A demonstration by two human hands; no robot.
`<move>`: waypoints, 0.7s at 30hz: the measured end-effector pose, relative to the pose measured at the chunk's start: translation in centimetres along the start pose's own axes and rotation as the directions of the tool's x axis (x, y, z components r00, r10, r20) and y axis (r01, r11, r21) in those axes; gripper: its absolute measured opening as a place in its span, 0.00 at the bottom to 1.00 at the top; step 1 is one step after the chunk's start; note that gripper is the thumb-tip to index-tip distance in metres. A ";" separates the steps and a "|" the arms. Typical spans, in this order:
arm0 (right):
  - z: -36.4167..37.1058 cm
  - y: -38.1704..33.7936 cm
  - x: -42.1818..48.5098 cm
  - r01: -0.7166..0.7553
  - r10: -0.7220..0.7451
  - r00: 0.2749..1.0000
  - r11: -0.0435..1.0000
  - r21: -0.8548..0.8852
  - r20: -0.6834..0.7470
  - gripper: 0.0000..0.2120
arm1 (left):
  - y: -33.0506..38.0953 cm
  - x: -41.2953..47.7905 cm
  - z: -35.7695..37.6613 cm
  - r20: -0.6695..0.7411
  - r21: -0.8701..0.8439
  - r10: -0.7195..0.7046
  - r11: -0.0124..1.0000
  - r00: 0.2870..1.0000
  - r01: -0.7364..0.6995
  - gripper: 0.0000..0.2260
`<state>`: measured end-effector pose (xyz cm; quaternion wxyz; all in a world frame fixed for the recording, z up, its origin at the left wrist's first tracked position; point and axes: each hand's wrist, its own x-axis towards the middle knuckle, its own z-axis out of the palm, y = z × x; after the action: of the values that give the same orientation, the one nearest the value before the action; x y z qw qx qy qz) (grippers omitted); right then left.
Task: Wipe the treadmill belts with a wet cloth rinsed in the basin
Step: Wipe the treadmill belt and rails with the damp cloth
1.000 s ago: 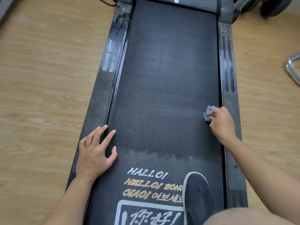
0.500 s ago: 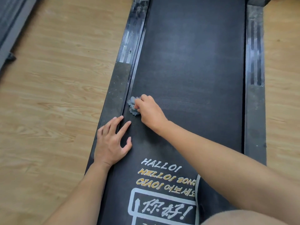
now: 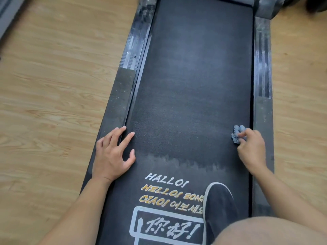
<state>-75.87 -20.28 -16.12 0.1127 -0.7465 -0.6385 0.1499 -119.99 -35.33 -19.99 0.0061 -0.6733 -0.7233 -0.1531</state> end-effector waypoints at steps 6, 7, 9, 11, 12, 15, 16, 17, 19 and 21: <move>5.2 -13.5 -4.0 0.289 -0.325 0.933 0.932 0.218 0.154 0.10 | 0.0 0.0 -0.1 0.009 0.001 -0.006 1.000 1.000 0.006 0.26; 6.4 -16.8 -4.7 0.388 -0.435 0.885 0.887 0.250 0.169 0.10 | -0.1 -0.1 -0.1 0.010 0.006 -0.007 1.000 1.000 0.007 0.26; 8.9 -22.8 -5.8 0.538 -0.601 0.766 0.794 0.283 0.228 0.10 | -0.1 0.0 -0.2 0.026 0.019 -0.022 1.000 0.999 0.021 0.29; 10.9 -26.7 -6.7 0.586 -0.651 0.692 0.759 0.282 0.314 0.09 | 0.0 0.0 -0.4 0.056 0.032 -0.049 0.998 0.997 0.047 0.32; 11.4 -27.4 -6.9 0.603 -0.663 0.671 0.749 0.275 0.333 0.10 | 0.1 0.0 -0.5 0.065 0.036 -0.061 0.998 0.996 0.059 0.32; 10.6 -24.8 -6.8 0.649 -0.692 0.634 0.719 0.249 0.347 0.11 | 0.3 0.0 -0.6 0.072 0.023 -0.065 0.998 0.995 0.063 0.30; 9.8 -22.7 -6.7 0.659 -0.695 0.634 0.715 0.233 0.341 0.12 | 0.2 0.1 -0.7 0.071 0.016 -0.065 0.998 0.995 0.064 0.29; 8.9 -20.1 -6.6 0.654 -0.678 0.653 0.730 0.201 0.336 0.14 | 0.3 0.2 -0.7 0.069 0.010 -0.066 0.998 0.995 0.066 0.29; 6.5 -13.5 -5.6 0.586 -0.588 0.748 0.803 0.108 0.310 0.18 | 0.4 0.2 -0.7 0.070 0.002 -0.065 0.998 0.995 0.065 0.27; 3.1 -5.8 -4.4 0.477 -0.464 0.850 0.879 0.010 0.249 0.21 | 0.4 0.1 -0.7 0.076 -0.006 -0.070 0.998 0.995 0.070 0.27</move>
<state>-82.94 -23.73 -16.52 0.0473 -0.5459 -0.8143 0.1915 -119.75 -35.37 -19.18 -0.0298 -0.6529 -0.7455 -0.1306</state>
